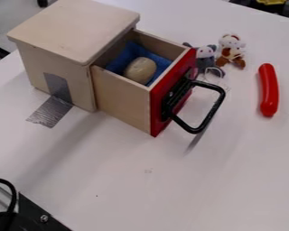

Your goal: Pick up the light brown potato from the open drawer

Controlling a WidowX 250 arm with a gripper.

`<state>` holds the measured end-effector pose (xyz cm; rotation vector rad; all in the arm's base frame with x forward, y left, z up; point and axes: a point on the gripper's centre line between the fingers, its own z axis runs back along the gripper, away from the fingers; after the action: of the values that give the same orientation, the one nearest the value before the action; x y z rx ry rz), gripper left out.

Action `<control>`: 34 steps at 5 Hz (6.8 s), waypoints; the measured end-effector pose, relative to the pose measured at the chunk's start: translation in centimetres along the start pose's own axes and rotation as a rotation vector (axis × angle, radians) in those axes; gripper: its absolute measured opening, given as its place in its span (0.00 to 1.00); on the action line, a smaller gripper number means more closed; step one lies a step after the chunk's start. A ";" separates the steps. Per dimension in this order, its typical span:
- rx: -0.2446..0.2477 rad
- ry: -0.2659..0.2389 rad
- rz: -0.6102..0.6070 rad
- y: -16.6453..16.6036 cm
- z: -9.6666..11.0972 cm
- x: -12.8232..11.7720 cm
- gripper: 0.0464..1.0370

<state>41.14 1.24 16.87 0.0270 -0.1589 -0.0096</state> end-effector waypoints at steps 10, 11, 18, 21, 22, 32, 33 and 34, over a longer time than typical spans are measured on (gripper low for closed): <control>0.140 0.220 0.030 5.0 -9.6 -12.2 0.96; 0.155 0.226 0.020 4.5 -10.2 -12.0 0.91; 0.101 0.060 0.100 2.1 -1.1 -7.1 0.02; 0.098 0.065 0.070 1.9 -5.6 -9.3 0.75; 0.111 0.055 0.065 2.1 -6.5 -9.3 0.96; 0.038 0.118 0.133 2.5 -3.9 -7.2 0.29; 0.054 0.146 0.121 2.5 -5.6 -9.9 0.60; 0.058 0.120 0.106 2.3 -6.6 -12.2 0.89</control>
<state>30.17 3.89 8.46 0.0767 -0.0401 0.1025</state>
